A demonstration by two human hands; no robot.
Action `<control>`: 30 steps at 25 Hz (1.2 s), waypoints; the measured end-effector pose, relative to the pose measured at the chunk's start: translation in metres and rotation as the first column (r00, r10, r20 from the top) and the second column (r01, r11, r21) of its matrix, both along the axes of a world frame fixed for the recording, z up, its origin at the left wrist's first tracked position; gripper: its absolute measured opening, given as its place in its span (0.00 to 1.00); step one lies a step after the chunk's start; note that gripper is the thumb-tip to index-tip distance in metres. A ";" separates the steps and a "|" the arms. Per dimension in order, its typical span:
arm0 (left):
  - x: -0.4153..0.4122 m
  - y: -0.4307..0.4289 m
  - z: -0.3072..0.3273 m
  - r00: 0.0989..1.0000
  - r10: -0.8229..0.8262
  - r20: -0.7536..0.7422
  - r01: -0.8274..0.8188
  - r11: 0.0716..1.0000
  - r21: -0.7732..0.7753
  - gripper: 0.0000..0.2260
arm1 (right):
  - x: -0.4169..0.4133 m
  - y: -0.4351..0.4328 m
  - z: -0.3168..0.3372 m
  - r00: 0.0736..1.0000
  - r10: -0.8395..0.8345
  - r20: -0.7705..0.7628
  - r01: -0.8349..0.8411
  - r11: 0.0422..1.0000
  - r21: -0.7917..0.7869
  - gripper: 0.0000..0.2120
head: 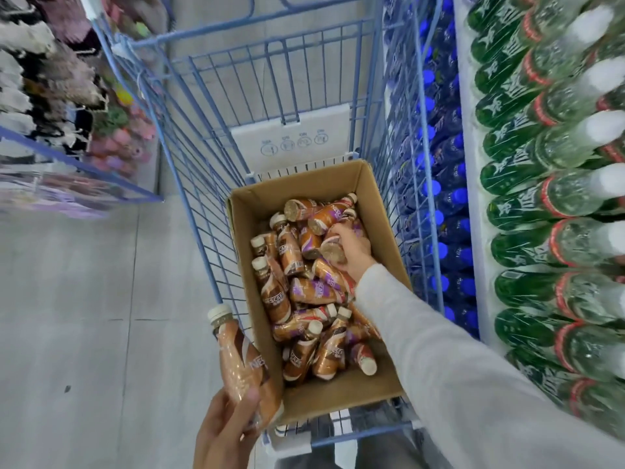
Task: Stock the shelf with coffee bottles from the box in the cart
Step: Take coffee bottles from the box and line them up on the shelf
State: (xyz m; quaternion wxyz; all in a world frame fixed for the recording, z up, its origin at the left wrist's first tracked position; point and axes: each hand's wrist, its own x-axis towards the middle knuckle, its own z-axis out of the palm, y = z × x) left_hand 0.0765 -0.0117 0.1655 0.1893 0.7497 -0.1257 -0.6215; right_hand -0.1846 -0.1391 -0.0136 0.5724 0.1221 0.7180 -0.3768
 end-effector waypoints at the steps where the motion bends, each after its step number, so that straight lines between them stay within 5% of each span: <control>1: -0.005 -0.002 0.004 1.000 0.006 -0.025 -0.006 1.000 -0.016 0.12 | 0.006 0.012 0.027 0.993 -0.072 0.088 0.078 0.995 -0.067 0.29; 5: -0.027 -0.011 0.025 0.978 -0.147 -0.147 0.133 0.986 -0.101 0.18 | 0.018 0.086 0.106 0.931 -0.169 0.323 0.266 0.921 -0.285 0.27; 12: -0.061 -0.006 0.079 0.800 -0.496 -0.337 0.422 0.865 -0.272 0.20 | 0.040 0.208 0.236 0.903 -0.298 0.310 0.424 0.739 -0.523 0.28; 16: -0.089 0.016 0.105 0.688 -0.602 -0.405 0.495 0.798 -0.344 0.23 | 0.041 0.274 0.285 0.849 -0.439 0.292 0.522 0.615 -0.591 0.21; 18: -0.101 0.035 0.115 0.636 -0.633 -0.441 0.518 0.774 -0.365 0.22 | 0.039 0.306 0.300 0.818 -0.511 0.265 0.549 0.554 -0.626 0.26; 25: -0.158 0.167 0.162 0.223 -0.841 -0.493 0.683 0.496 -0.536 0.08 | 0.051 0.463 0.351 0.598 -0.779 0.188 0.635 0.317 -0.705 0.37; 30: -0.182 0.267 0.186 0.025 -0.858 -0.513 0.752 0.355 -0.556 0.26 | 0.072 0.576 0.384 0.458 -0.879 0.136 0.594 0.189 -0.782 0.34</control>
